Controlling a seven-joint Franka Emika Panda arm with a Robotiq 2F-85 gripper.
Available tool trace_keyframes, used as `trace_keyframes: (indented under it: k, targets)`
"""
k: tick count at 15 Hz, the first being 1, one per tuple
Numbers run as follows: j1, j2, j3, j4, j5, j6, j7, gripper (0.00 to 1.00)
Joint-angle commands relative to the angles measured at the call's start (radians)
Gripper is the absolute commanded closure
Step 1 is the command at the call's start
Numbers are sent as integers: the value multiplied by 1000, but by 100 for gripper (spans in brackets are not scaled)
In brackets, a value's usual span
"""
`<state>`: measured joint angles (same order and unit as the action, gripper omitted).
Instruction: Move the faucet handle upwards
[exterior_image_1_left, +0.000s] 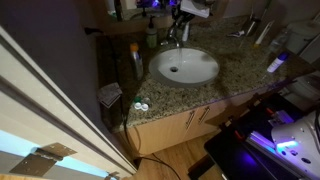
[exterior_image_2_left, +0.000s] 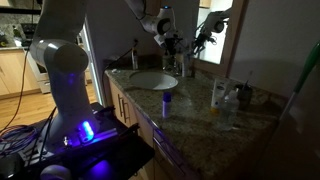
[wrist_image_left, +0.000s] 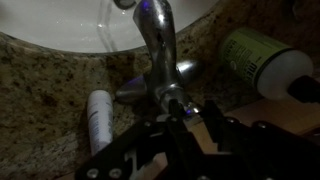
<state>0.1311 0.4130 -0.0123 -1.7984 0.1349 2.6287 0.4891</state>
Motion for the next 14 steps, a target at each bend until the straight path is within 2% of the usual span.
trace_keyframes:
  k: [1,5,7,9,12,13,14]
  targets:
    - [-3,-154,-4,-114,42,89,24,93]
    - [4,-285,-23,-148,2,126,63,93]
    - [-21,-366,6,-156,39,12,9,44]
    - [-37,-437,24,-171,111,-164,-80,40]
    - [-54,-515,7,-248,161,-353,-161,20]
    - [-47,-460,24,-163,122,-292,-93,37]
    - [-55,-482,22,-189,133,-332,-114,31]
